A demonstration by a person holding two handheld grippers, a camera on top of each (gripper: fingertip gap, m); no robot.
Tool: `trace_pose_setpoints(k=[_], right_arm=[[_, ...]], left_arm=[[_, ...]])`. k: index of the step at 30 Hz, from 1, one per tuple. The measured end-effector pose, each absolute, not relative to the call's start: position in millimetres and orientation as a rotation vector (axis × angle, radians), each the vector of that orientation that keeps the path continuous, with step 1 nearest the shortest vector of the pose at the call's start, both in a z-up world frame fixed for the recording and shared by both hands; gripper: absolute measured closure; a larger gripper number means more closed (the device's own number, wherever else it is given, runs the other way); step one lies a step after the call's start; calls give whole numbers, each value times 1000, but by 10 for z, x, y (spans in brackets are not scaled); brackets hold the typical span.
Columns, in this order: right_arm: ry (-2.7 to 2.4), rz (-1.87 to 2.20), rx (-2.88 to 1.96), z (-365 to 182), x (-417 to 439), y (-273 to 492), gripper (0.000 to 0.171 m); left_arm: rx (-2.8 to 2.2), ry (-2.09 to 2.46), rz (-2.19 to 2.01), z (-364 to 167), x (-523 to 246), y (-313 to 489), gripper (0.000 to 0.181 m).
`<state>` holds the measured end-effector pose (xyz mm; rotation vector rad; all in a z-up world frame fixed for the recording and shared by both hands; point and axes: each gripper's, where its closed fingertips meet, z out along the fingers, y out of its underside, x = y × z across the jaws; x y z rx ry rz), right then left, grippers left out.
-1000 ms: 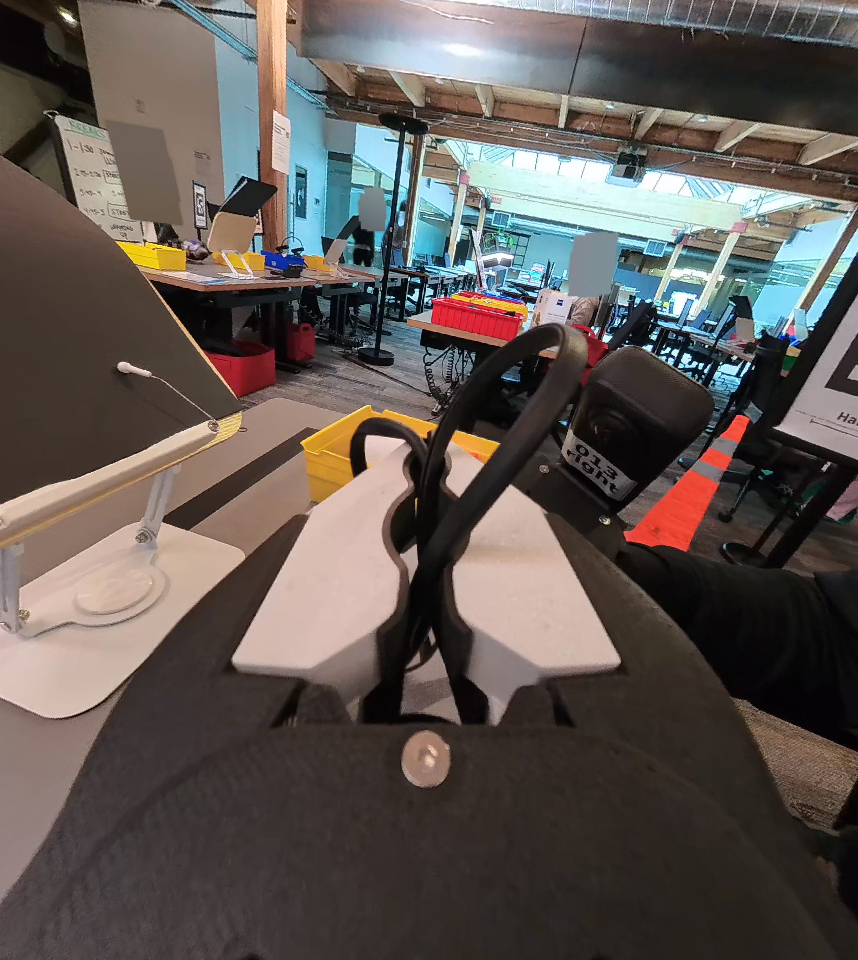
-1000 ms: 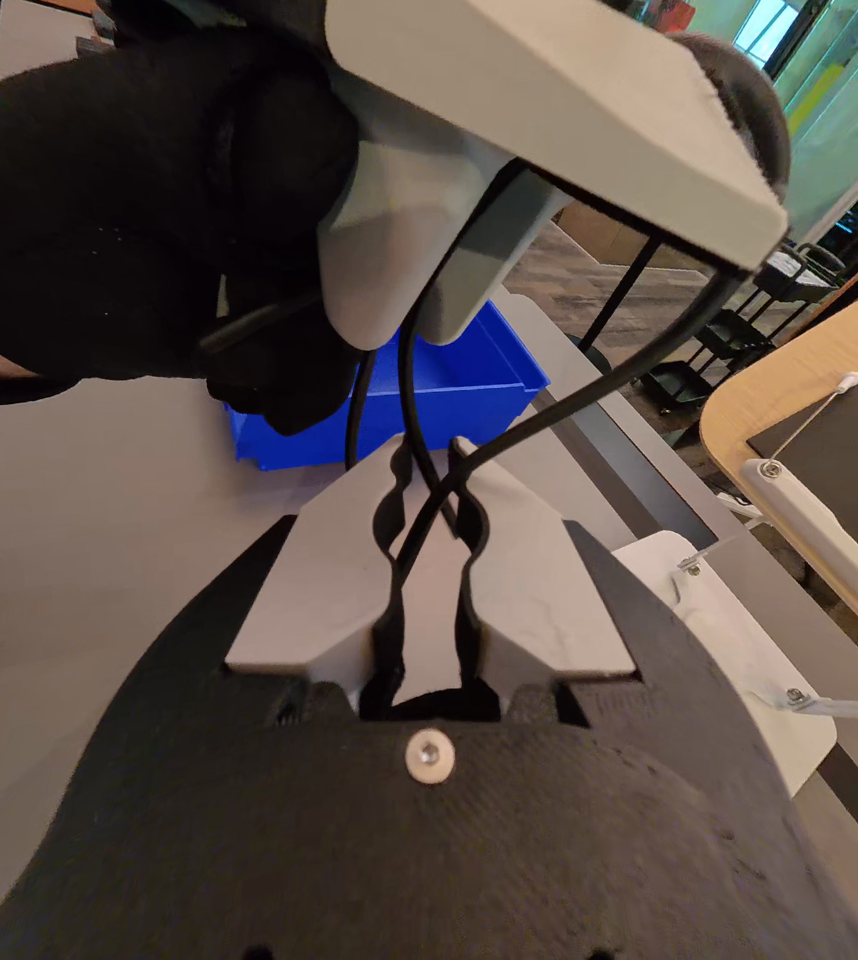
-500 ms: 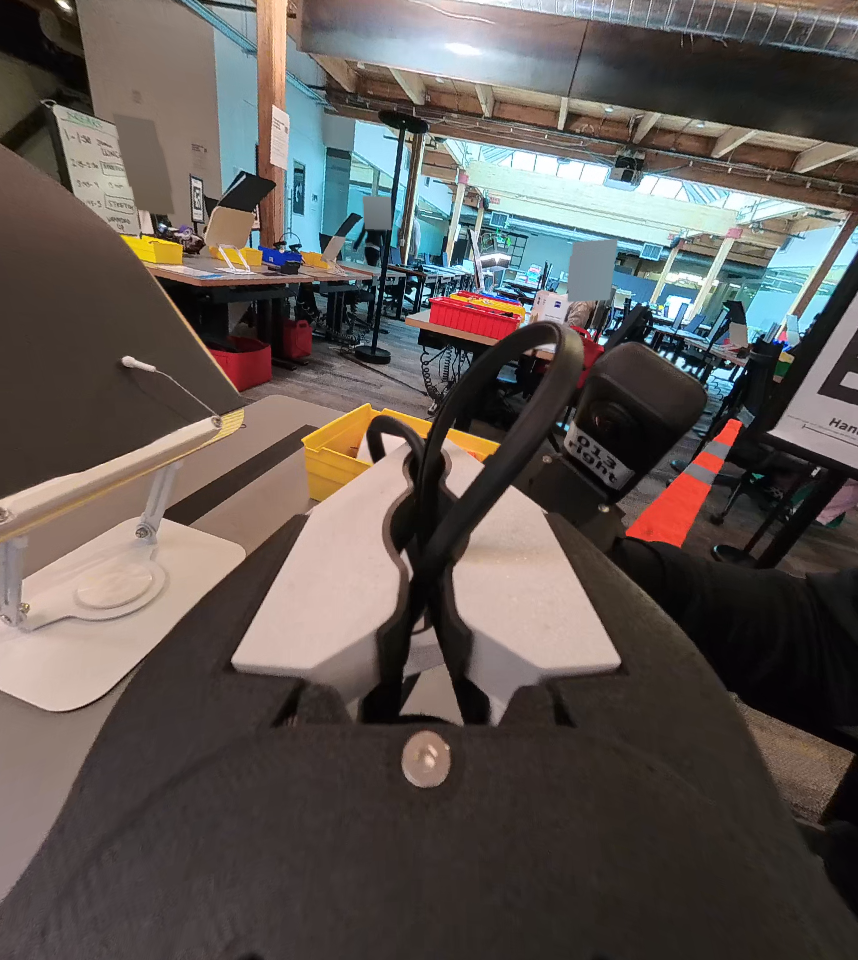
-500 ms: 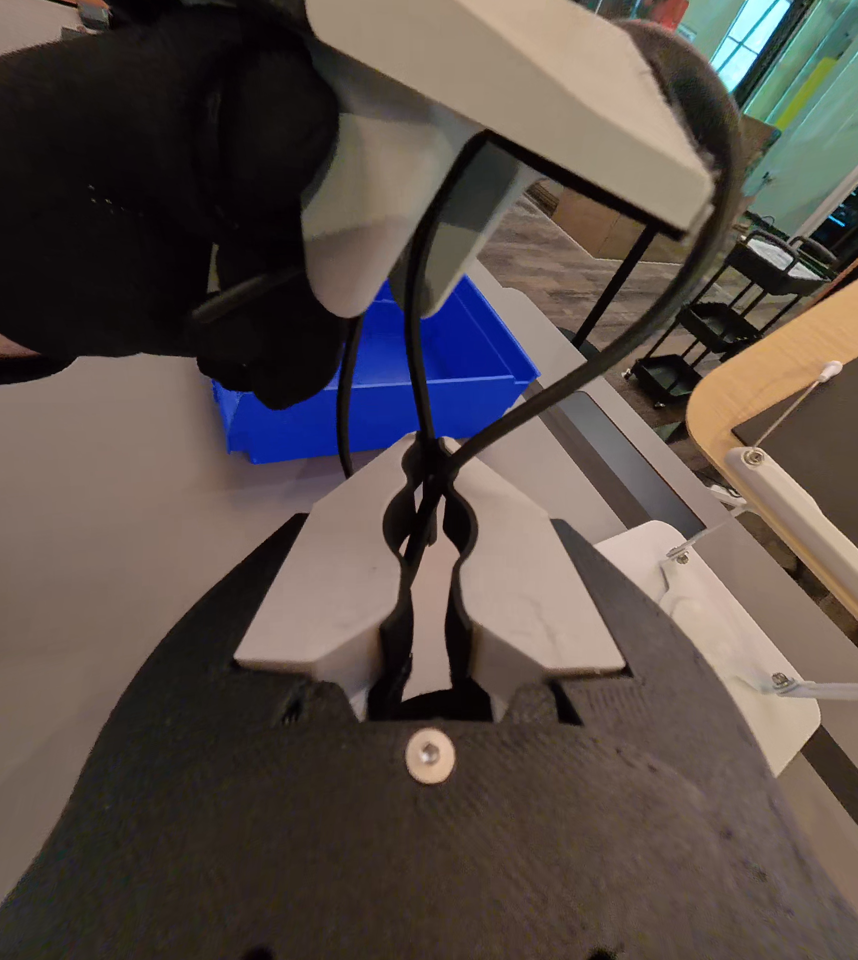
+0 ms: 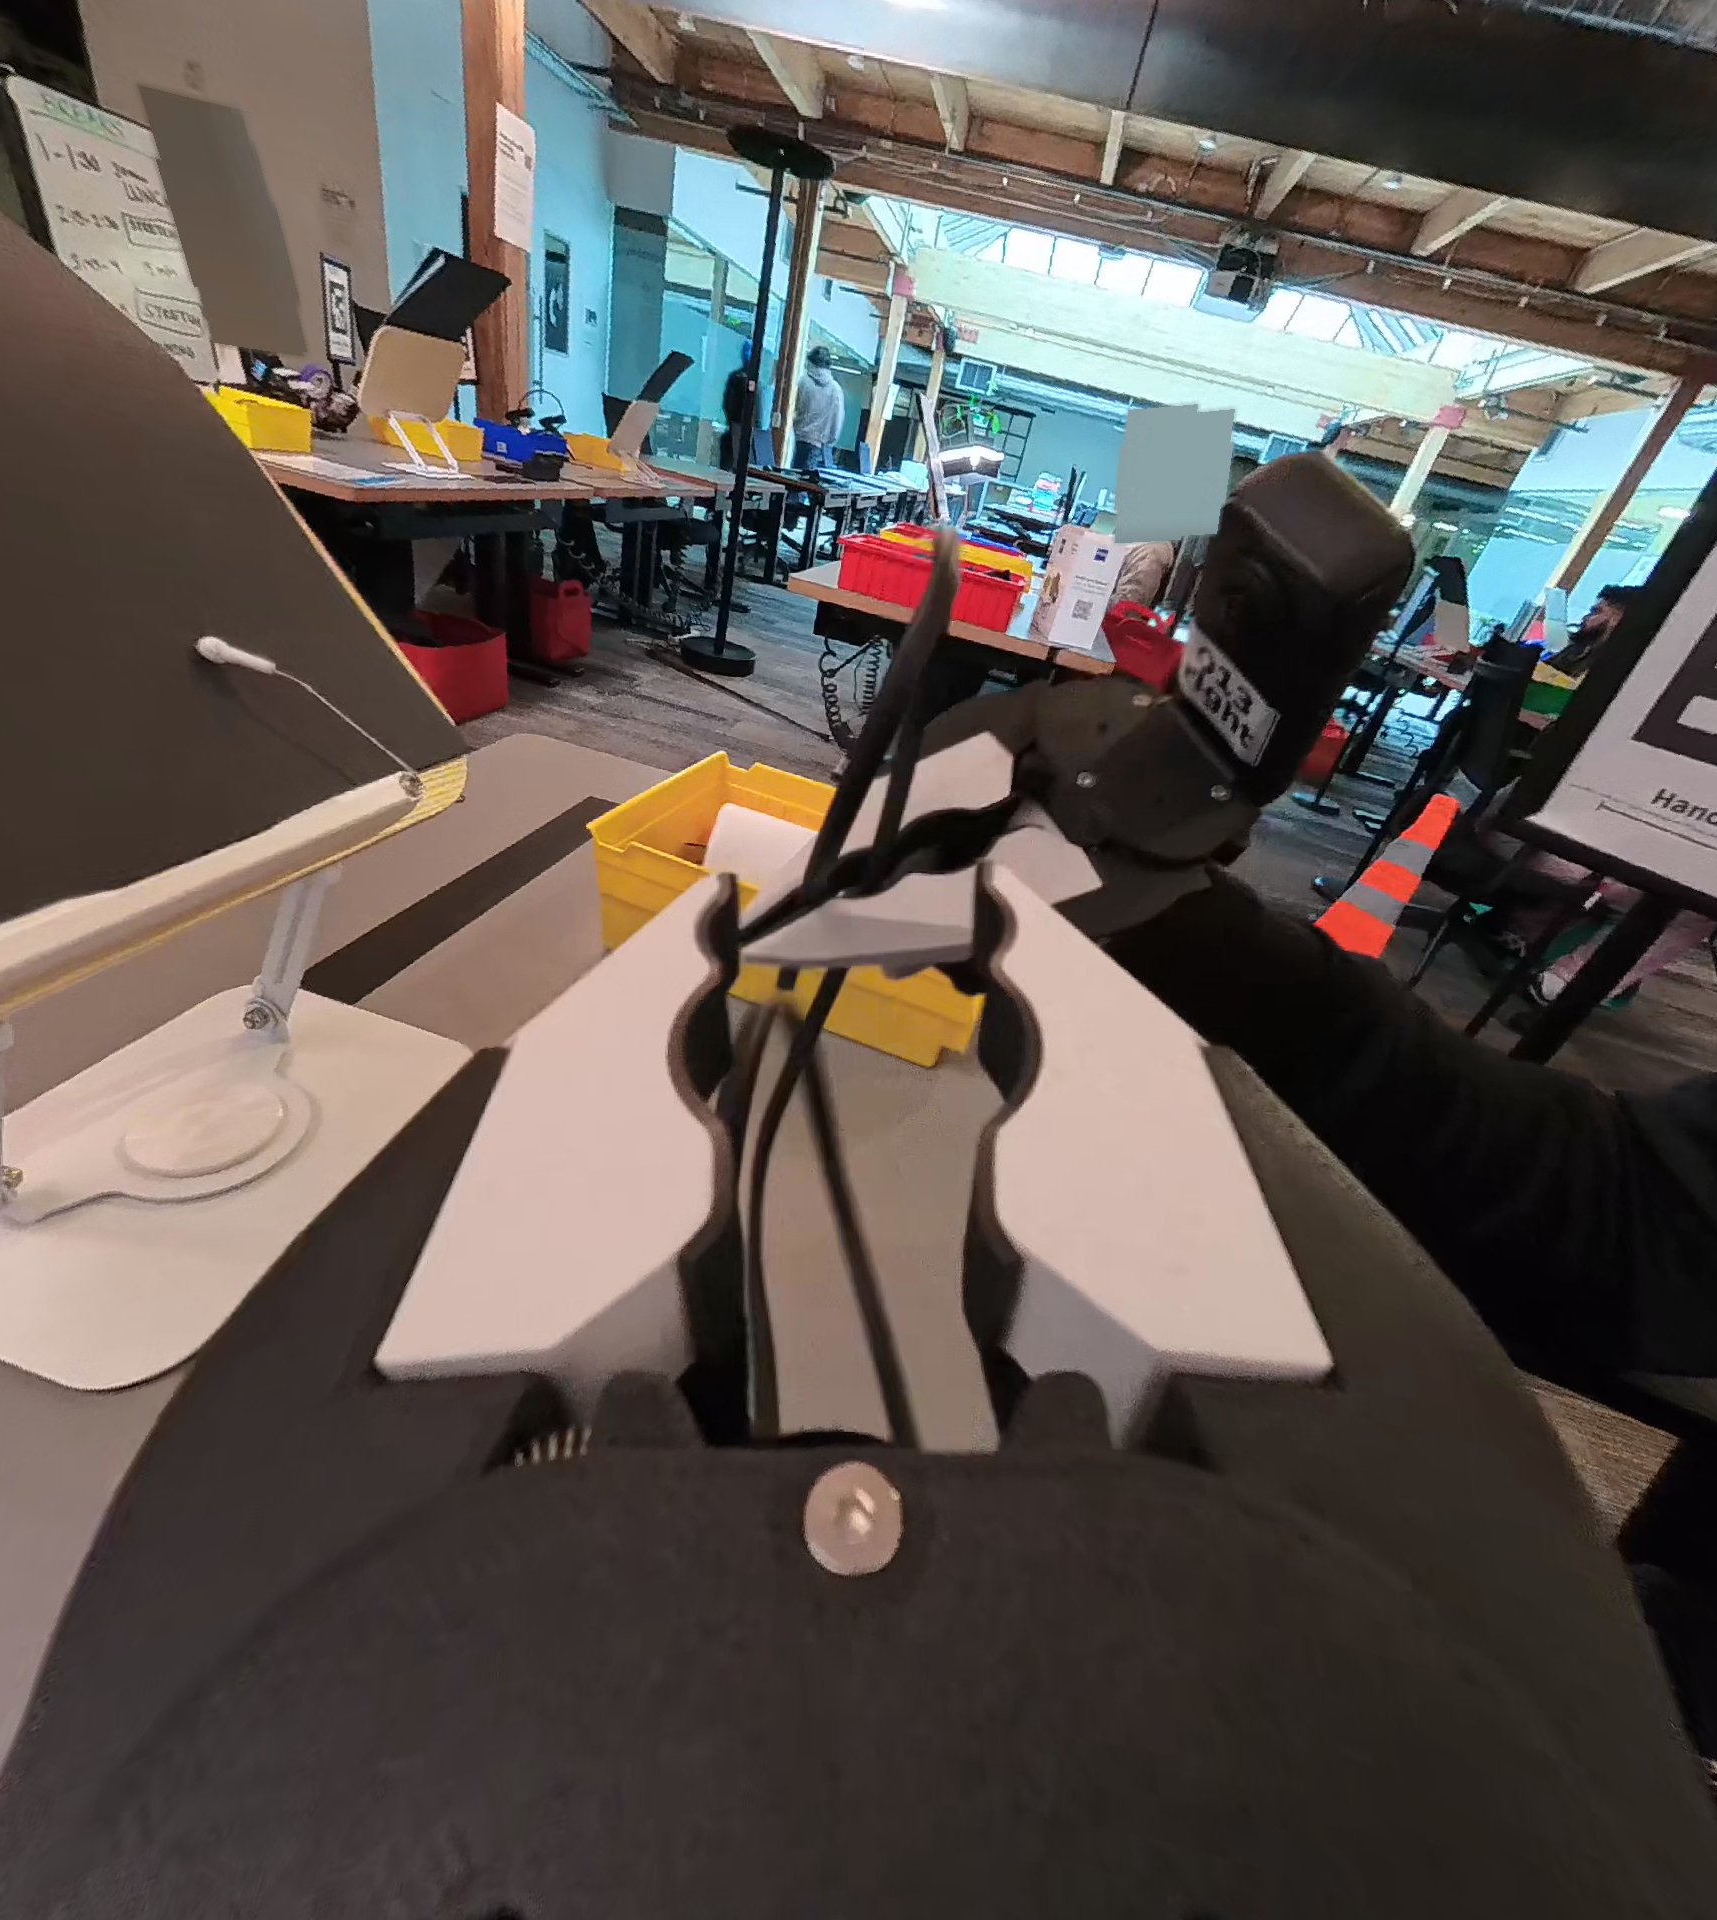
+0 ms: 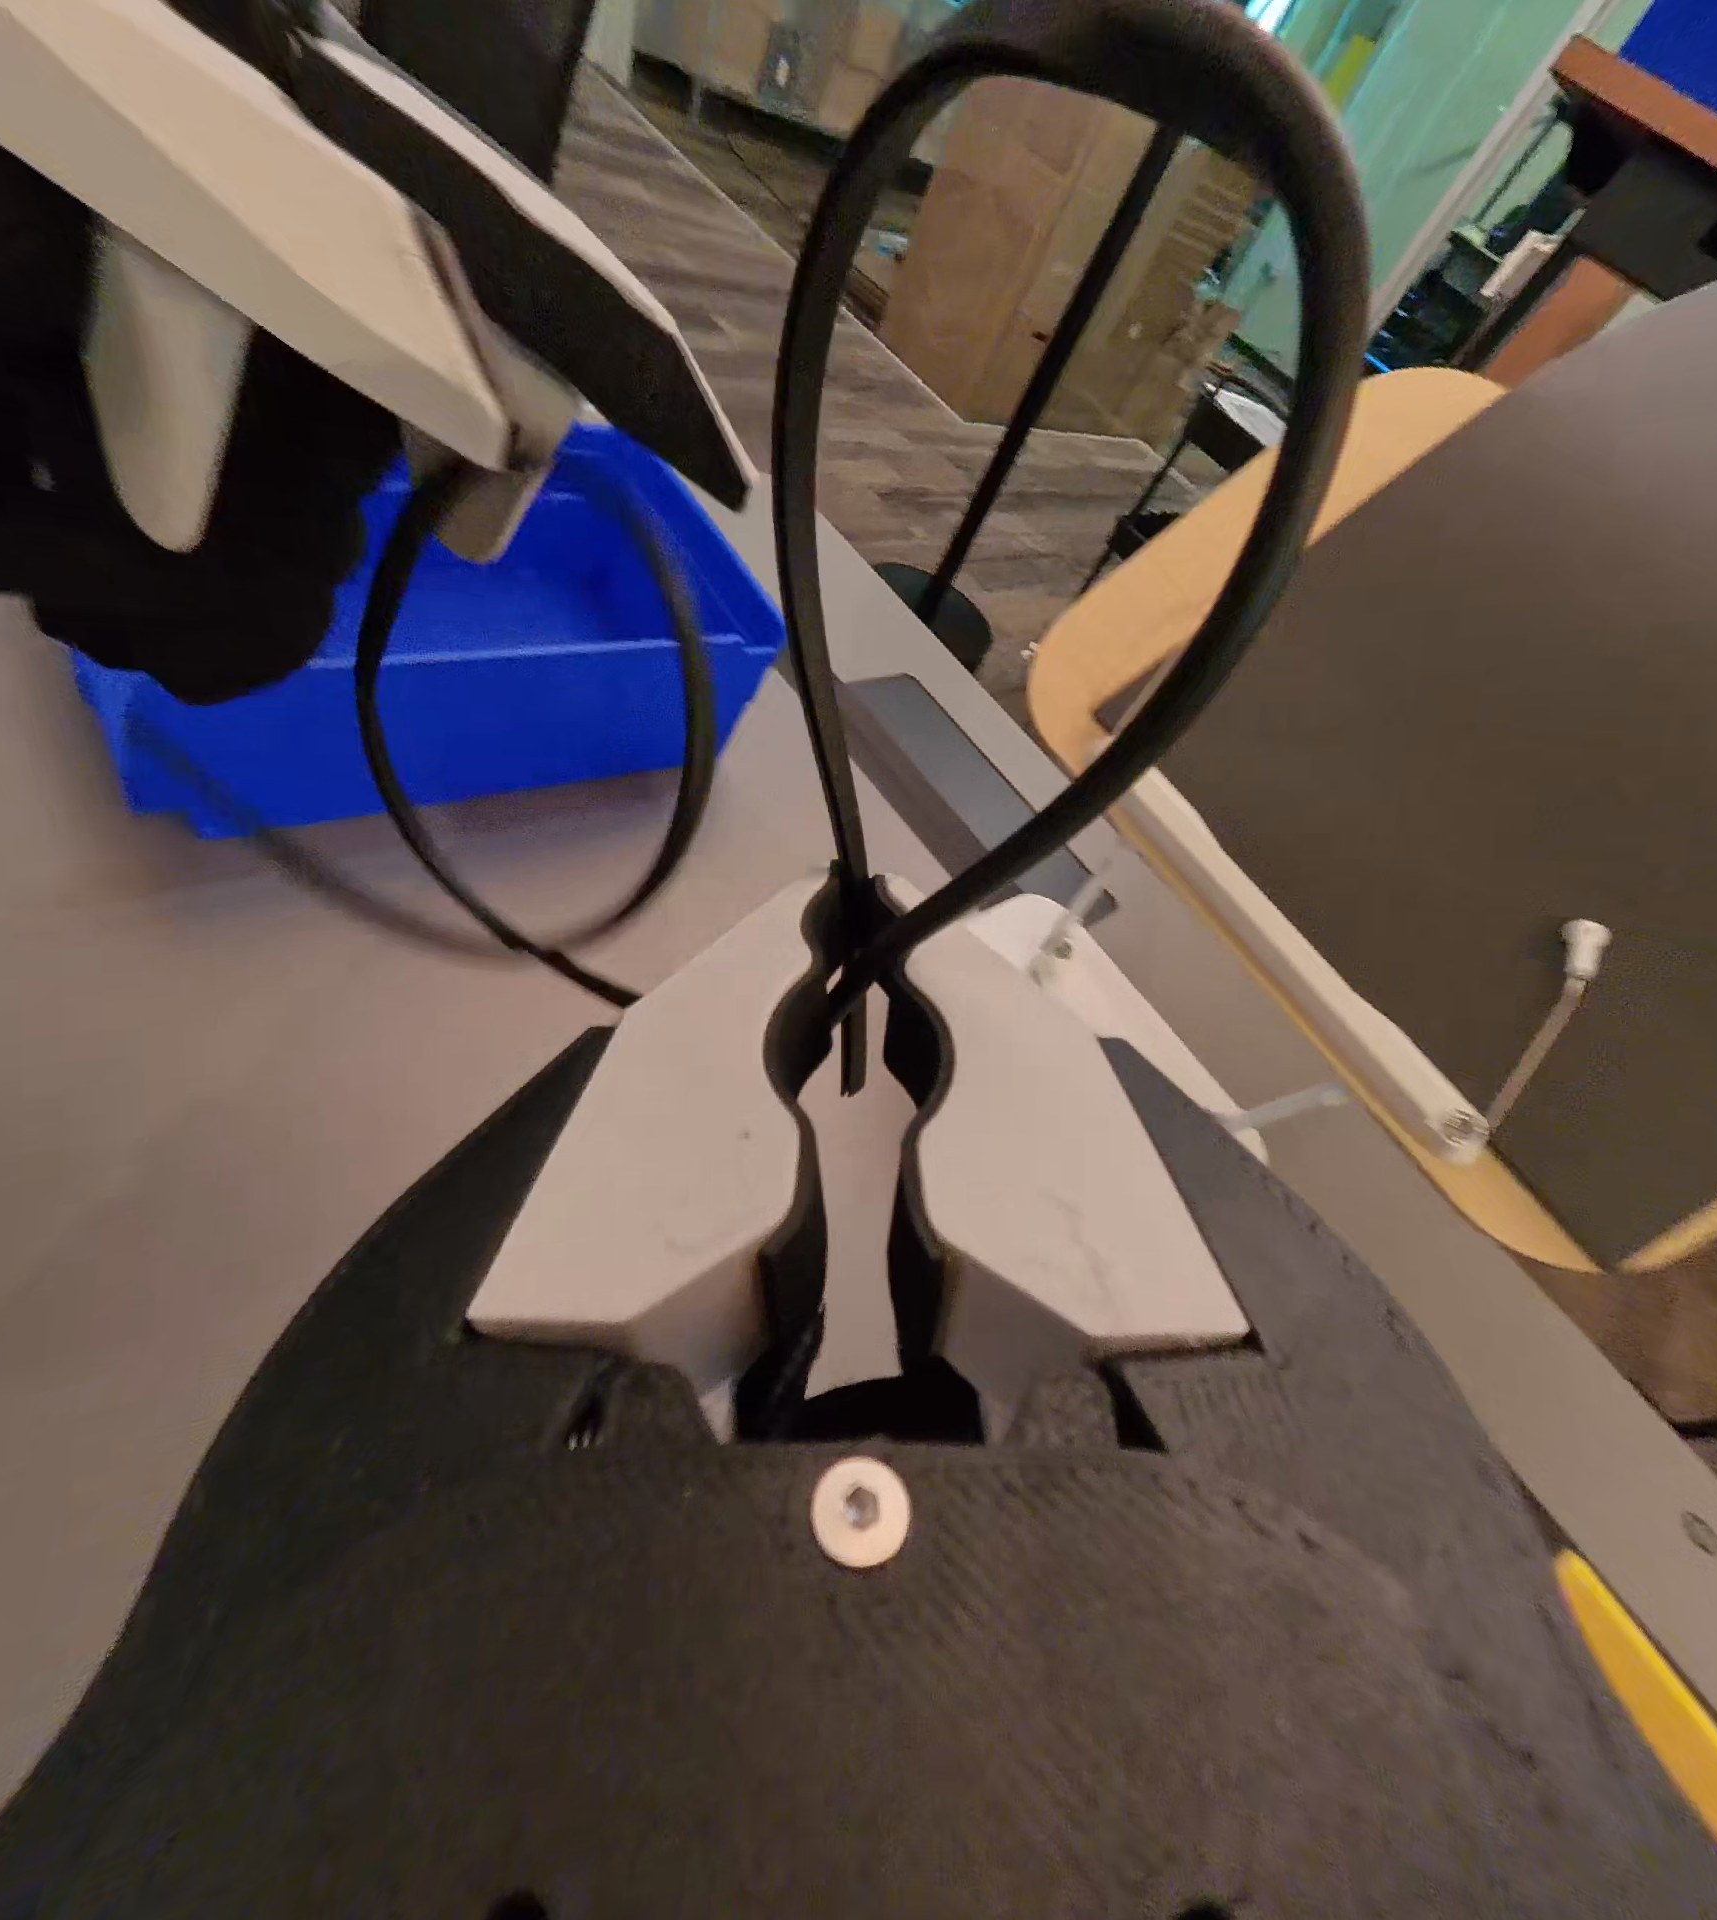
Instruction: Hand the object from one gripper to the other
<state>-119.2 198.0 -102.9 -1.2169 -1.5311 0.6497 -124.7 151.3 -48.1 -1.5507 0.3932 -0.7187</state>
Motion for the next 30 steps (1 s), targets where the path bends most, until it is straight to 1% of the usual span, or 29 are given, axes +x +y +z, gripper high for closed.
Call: trace_pose_setpoints(k=[1,6,8,10,12,15,17,19,21,22,24,26,28,30], right_arm=[[-1523,620,-1219,-1004,-1147,2032,171],[-1524,481,-1202,-933,-1007,2178,171],[-1552,410,-1174,-934,-1003,2161,171],[-1611,347,-1148,-987,-1028,2091,171],[-1667,374,-1136,-1049,-1087,1958,171],[-1712,469,-1130,-1116,-1178,1786,171],[-1693,613,-1127,-1071,-1234,1664,171],[-1663,752,-1130,-1010,-1262,1575,171],[-1592,875,-1160,-928,-1273,1577,171],[-1546,930,-1172,-874,-1273,1597,171],[-1444,1044,-1181,-741,-1263,1634,171],[-1382,1174,-1158,-610,-1243,1597,170],[-1333,1283,-1136,-513,-1232,1544,171],[-1322,1348,-1125,-488,-1247,1476,171]], left_arm=[[-1550,397,-698,-471,-1257,1514,135],[-1541,443,-616,-362,-1260,1458,131],[-1527,469,-552,-277,-1239,1414,125],[-1526,580,-364,-217,-1145,1351,116],[-1496,734,-77,-184,-1037,1289,112],[-1501,916,259,-302,-909,1260,114],[-1541,937,335,-406,-913,1306,122],[-1613,933,227,-551,-909,1334,124],[-1647,899,35,-624,-880,1331,119],[-1656,862,-46,-651,-877,1351,114],[-1711,783,-146,-809,-895,1467,87],[-1764,725,-206,-1038,-872,1599,67],[-1765,698,-302,-1204,-730,1673,62],[-1737,624,-382,-1249,-654,1748,64]])
